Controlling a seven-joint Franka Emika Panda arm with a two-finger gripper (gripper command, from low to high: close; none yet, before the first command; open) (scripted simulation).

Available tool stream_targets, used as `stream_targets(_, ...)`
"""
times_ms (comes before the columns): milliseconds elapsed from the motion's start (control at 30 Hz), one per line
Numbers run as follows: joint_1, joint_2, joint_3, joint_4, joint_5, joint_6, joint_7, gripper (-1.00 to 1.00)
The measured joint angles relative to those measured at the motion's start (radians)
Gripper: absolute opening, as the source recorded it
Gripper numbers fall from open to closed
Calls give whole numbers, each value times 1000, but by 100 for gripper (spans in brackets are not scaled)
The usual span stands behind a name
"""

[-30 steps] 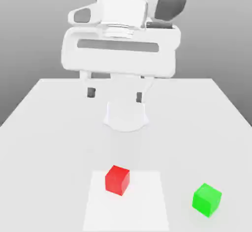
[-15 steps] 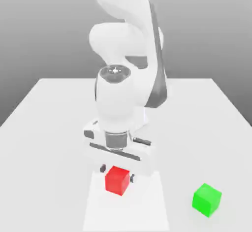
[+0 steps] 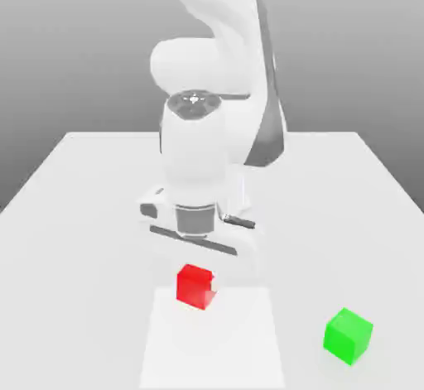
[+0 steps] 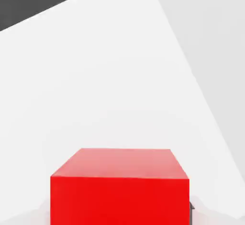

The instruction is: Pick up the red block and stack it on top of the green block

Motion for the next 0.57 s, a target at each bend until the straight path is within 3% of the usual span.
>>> stream_targets(133,-21,25,128,87,-12,-67,84,-100)
stream_targets(267,173,67,235,197,-43,-134,194,-100)
stream_targets(333,231,142,244,273,-98,-137,275,-100)
stream_targets(433,271,242,207,301,-174,-70,342,-100)
stream_targets(467,286,271,190,304,-194,-46,356,100)
stream_targets(567,286,271,190,304,-194,-46,356,100)
